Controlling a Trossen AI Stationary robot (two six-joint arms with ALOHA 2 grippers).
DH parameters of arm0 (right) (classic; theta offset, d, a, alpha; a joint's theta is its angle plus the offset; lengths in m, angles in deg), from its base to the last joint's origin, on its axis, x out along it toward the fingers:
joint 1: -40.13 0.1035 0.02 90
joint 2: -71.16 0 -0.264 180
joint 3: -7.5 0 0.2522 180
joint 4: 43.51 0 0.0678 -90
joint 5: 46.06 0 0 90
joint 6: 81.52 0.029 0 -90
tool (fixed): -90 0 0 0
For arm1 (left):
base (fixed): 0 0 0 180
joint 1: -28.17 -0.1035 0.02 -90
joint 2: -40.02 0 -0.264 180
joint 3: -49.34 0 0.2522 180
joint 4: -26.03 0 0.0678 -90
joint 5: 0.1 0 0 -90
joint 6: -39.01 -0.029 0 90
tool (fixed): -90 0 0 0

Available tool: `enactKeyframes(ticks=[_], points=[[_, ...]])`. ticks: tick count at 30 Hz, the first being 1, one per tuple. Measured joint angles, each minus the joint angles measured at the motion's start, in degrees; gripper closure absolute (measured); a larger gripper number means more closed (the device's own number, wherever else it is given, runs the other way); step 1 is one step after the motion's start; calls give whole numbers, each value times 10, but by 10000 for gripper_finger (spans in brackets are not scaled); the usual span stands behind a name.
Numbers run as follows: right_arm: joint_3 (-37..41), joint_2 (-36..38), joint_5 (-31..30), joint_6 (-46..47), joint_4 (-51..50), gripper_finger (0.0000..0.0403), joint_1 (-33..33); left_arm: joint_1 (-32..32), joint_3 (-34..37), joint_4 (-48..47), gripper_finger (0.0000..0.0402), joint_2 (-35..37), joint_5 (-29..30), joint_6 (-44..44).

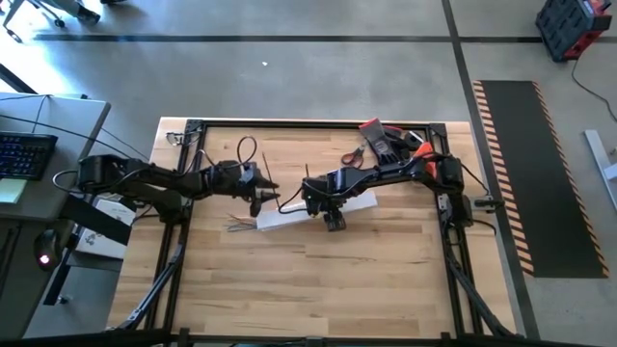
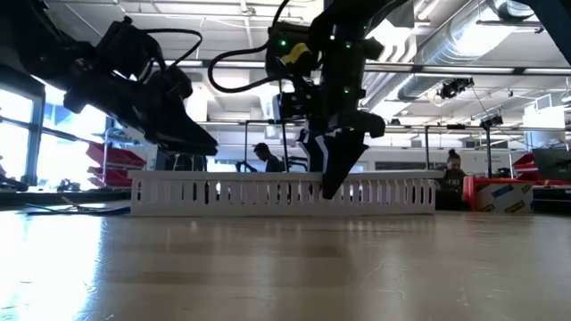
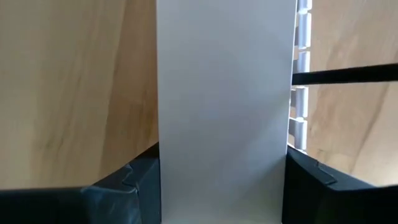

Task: Ziptie cables
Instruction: Close the white cable duct

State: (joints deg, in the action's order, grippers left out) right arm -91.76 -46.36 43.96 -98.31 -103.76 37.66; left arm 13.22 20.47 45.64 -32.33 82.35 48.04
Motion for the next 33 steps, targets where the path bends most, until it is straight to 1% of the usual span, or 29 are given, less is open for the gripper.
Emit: enactKeyframes(ticks=[2,4,7,8,10,13,18,19,22,26,30,33], points=[[0,0,-13,-10,1,196,5,-18,-9,-18,256,0,-14,14],[0,1,-15,-16,4,196,11,-37,-18,-30,262,-6,-42,16],[0,1,-14,-21,8,196,17,-59,-33,-31,276,-32,-120,18],[0,1,-17,-23,14,196,20,-63,-41,-30,280,-46,-143,18],[0,1,-27,-23,21,196,23,-65,-54,-19,288,-76,-171,18],[0,1,-35,-24,24,196,25,-64,-73,11,292,-127,-183,18],[0,1,-44,-24,29,196,26,-63,-110,66,282,-218,-273,41],[0,1,-44,-24,30,196,26,-63,-118,75,279,-236,-283,50],[0,1,-44,-25,42,196,26,-63,-142,85,271,-282,-289,67],[0,1,-40,-28,42,196,26,-58,-166,90,268,-331,-299,69],[0,1,-39,-28,39,196,27,-50,-180,92,270,-356,-301,70],[0,1,-39,-32,40,196,27,-46,-182,90,270,-357,-291,67]])
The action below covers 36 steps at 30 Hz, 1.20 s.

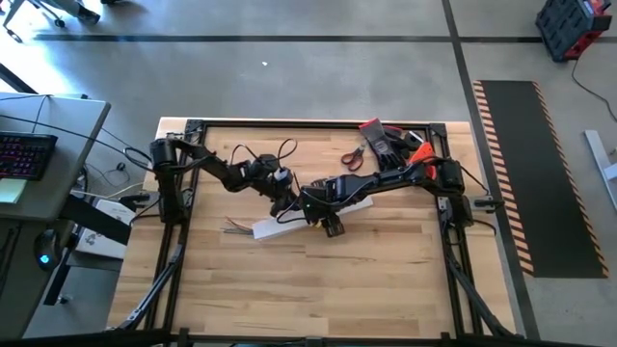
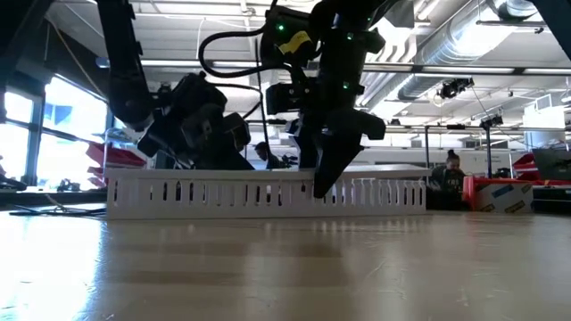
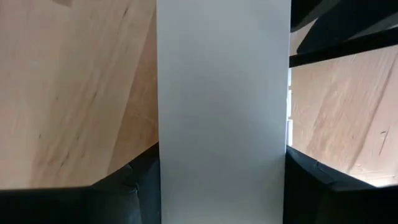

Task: Ziptie cables
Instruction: Close the white cable duct

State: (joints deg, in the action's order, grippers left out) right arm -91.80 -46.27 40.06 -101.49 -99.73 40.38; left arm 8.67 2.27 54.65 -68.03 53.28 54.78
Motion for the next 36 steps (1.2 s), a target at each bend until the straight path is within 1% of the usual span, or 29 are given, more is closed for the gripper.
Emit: enactKeyframes(ticks=[11,23,26,31,36], points=[[-11,0,-19,-18,-11,196,7,34,1,0,270,0,51,-12],[-12,0,-44,-16,-24,196,13,55,1,4,270,0,101,-23],[-24,0,-45,-15,-43,196,13,61,1,6,270,0,117,-24],[-47,0,-51,-15,-68,196,14,64,1,7,271,0,121,-25],[-48,0,-56,-13,-71,196,14,64,1,7,271,-1,124,-26]])
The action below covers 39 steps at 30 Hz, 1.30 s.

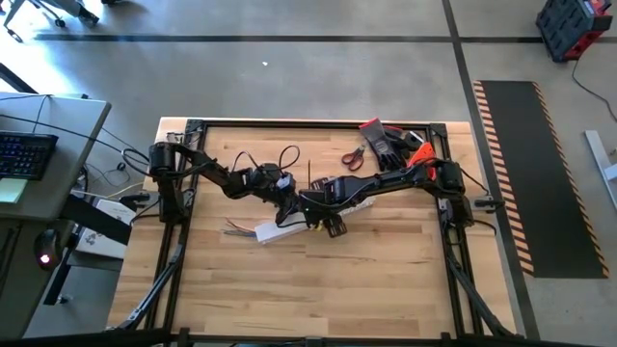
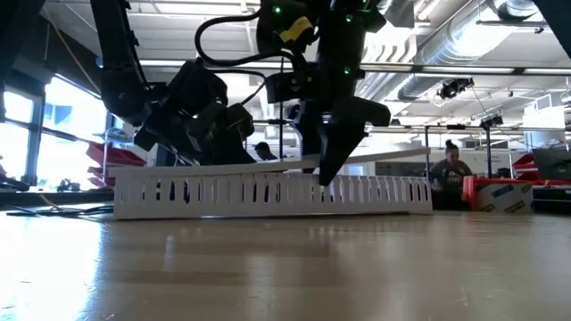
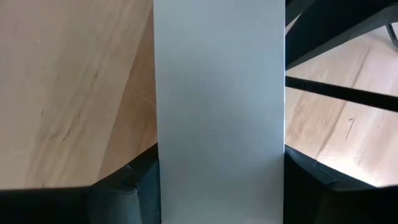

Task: Ziptie cables
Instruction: Close the white cable duct

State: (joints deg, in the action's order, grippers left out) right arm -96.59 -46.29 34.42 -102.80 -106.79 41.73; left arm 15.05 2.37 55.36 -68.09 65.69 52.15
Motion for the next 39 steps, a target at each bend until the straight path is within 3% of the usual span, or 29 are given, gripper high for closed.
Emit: enactKeyframes(ticks=[39], points=[[-38,0,-82,-30,-48,196,21,12,5,12,271,1,39,-28]])
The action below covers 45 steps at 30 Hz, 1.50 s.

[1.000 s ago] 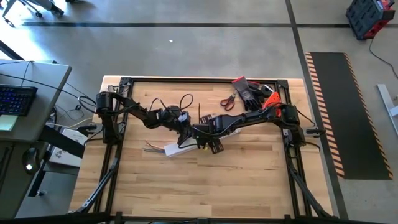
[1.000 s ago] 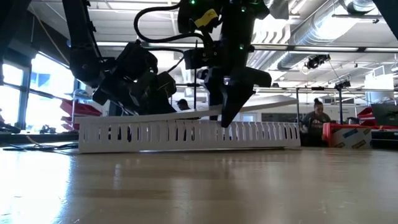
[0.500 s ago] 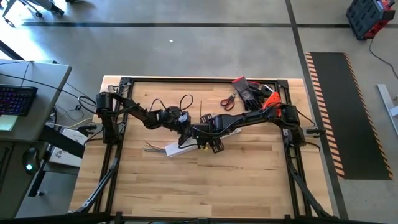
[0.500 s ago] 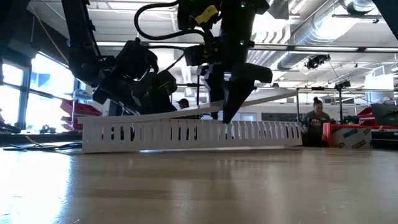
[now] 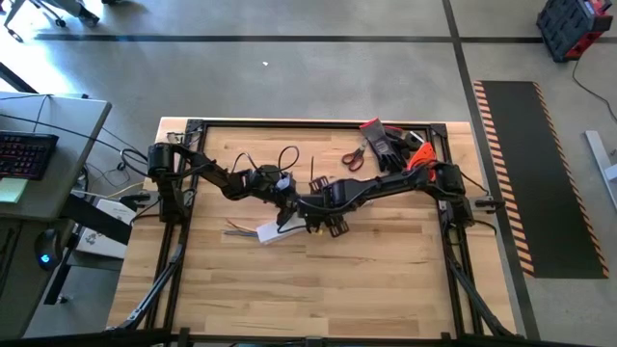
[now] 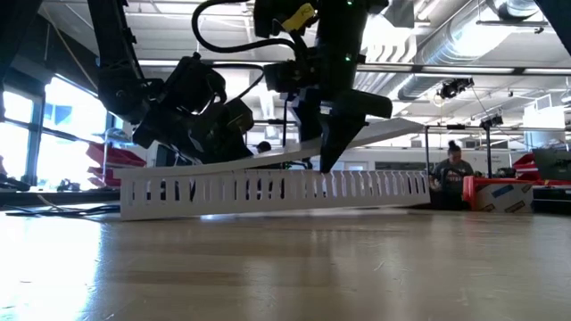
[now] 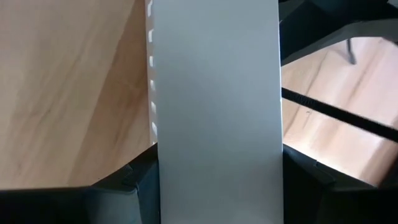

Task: Ziptie cables
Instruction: Close the white cable duct

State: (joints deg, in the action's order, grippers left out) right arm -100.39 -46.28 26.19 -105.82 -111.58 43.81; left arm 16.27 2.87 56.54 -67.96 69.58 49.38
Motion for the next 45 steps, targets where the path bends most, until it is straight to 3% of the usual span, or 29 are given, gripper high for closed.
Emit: enactKeyframes(ticks=[4,9,14,26,32,35,39,45], points=[[0,0,-18,-13,-2,196,4,0,0,0,271,0,4,-6],[0,0,21,14,3,196,0,0,1,-1,271,0,3,-16],[64,8,44,71,66,196,-3,0,2,-24,278,28,13,-37],[96,8,58,120,143,196,-3,-2,2,-245,306,222,174,-222],[96,8,63,119,143,196,-5,-8,2,-303,300,317,165,-231],[97,7,65,119,146,196,-7,-8,13,-273,298,333,106,-222],[97,6,82,128,152,196,-17,-3,29,-226,290,312,24,-197],[97,6,129,152,178,196,-44,30,38,-149,254,225,19,-194]])
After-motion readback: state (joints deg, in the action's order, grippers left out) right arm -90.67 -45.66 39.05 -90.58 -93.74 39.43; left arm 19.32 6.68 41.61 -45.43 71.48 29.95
